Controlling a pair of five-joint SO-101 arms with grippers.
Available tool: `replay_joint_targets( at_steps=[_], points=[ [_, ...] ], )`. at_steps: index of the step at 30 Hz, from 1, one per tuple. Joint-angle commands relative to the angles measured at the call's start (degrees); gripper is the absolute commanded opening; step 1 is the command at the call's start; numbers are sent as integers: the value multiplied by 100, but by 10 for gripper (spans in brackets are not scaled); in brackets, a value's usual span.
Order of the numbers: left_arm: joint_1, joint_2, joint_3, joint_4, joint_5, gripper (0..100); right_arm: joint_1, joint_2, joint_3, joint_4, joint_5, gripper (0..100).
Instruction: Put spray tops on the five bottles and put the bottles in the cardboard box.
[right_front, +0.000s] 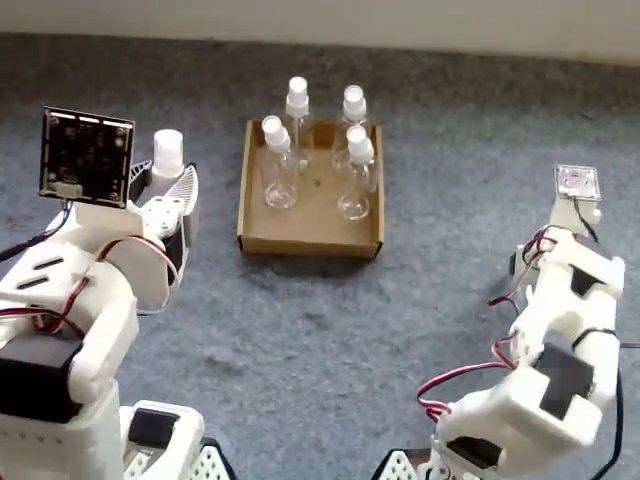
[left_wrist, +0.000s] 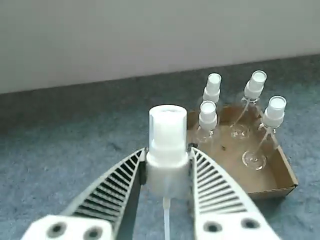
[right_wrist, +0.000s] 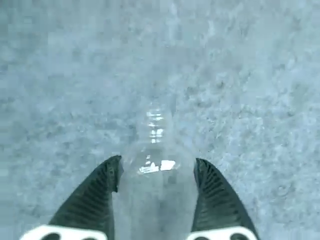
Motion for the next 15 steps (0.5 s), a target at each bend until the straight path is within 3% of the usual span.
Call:
replay_joint_targets(
  at_steps=[1,4,10,15],
  points=[
    [-40,-31,-31,9,-35,4,119,541,-743,66,105,7],
    [-40,-31,-31,9,-35,4,110,558,-769,321,202,36],
    [-66,-31,-22,18,-35,4,110,541,-813,1798,422,218],
    [-48,-31,-22,97,-35,4,48,558,-1402,2677,448,313]
  ],
)
